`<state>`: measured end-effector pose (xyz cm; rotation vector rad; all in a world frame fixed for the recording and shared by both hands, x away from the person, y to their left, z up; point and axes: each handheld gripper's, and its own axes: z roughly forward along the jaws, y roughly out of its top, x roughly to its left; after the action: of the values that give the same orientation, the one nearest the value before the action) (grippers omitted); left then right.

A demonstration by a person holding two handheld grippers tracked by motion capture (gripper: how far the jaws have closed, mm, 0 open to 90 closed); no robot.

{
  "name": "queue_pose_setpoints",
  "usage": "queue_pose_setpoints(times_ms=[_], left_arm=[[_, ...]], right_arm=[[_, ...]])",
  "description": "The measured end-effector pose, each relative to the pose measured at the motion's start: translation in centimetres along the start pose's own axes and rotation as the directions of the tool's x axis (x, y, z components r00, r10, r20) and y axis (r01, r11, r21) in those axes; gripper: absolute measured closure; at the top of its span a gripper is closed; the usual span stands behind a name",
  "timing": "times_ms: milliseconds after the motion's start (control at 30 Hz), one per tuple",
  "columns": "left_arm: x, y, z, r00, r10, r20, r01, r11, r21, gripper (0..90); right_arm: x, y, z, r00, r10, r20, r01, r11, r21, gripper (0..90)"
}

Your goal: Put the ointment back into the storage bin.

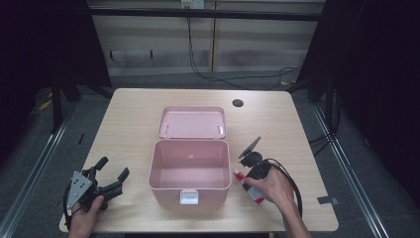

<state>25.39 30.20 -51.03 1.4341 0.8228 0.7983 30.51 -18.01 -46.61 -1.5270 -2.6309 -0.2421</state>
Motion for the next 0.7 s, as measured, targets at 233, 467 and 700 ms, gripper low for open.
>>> queue_pose_setpoints(times_ms=[233,467,700], left_arm=[[0.0,0.0,0.0,1.0,0.002,-0.001,-0.002,1.0,0.001,15.7],[0.0,0.0,0.0,1.0,0.001,0.001,-0.001,1.0,0.0,15.7],[0.0,0.0,0.0,1.0,0.001,0.002,-0.001,1.0,0.0,15.7]], right_arm=[[-0.2,-0.2,-0.4,0.9999,0.002,0.01,-0.002,1.0,-0.018,71.4],[-0.6,-0.5,-1.0,1.0,0.009,0.004,-0.009,0.999,-0.037,71.4],[-0.7,-0.9,-1.6,1.0,0.008,-0.003,-0.008,0.998,-0.058,71.5]])
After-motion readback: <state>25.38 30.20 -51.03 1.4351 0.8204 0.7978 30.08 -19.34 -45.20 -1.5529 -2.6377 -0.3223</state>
